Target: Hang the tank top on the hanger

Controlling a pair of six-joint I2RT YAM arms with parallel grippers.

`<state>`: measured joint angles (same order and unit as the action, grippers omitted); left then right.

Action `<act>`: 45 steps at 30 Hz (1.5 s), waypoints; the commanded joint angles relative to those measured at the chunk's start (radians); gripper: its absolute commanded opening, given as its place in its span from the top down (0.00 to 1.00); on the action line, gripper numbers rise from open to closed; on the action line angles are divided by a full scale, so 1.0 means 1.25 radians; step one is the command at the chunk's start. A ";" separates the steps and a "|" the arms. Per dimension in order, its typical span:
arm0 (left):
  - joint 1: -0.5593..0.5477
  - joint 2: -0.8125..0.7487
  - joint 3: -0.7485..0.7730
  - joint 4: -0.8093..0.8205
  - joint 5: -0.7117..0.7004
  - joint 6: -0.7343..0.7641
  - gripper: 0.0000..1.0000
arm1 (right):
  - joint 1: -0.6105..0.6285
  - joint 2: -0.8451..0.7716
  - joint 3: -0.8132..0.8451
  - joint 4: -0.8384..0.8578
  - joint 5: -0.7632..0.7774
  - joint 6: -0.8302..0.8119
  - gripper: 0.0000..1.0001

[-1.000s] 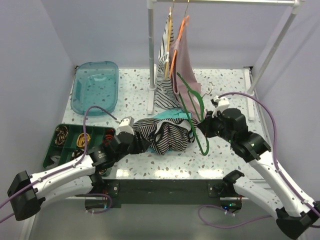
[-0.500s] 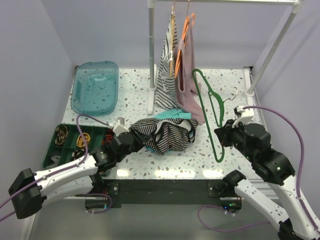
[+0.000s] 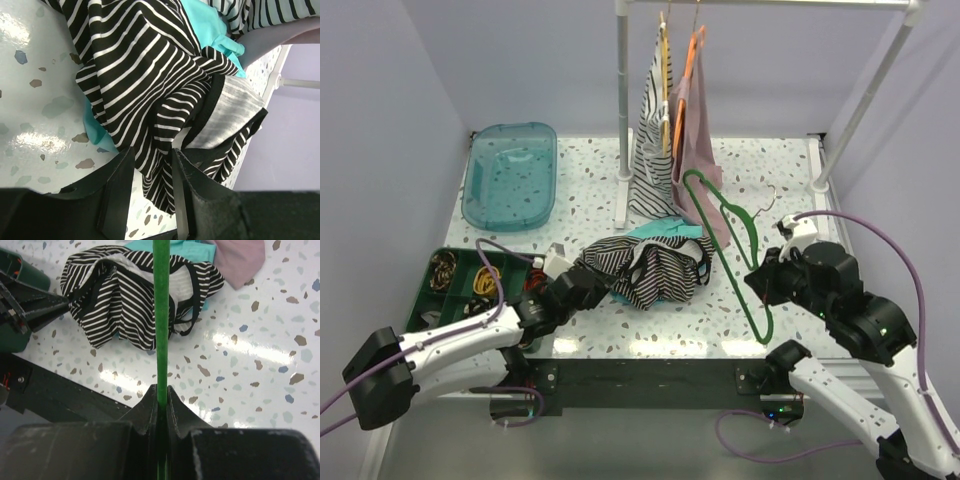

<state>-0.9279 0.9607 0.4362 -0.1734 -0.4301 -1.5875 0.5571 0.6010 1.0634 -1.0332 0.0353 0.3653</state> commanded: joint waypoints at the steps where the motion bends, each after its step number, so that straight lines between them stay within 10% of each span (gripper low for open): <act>1: 0.001 0.019 0.039 0.023 -0.058 -0.027 0.59 | 0.005 0.005 0.068 -0.031 -0.027 -0.007 1.00; 13: 0.044 0.121 0.068 0.124 0.011 0.040 0.60 | 0.002 -0.003 0.068 -0.079 -0.039 -0.016 1.00; 17: 0.073 0.122 0.074 0.174 0.041 0.103 0.96 | 0.005 -0.001 0.090 -0.090 -0.043 -0.028 1.00; 30: 0.167 0.152 0.414 0.107 -0.023 1.169 1.00 | 0.003 0.048 0.088 -0.042 -0.271 -0.075 1.00; 45: 0.207 0.157 0.543 0.069 0.226 1.388 1.00 | 0.003 0.113 0.071 0.004 -0.358 -0.118 1.00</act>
<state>-0.6857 1.1862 1.0199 -0.0990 -0.2569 0.0624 0.5583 0.7151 1.1336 -1.0908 -0.3401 0.2516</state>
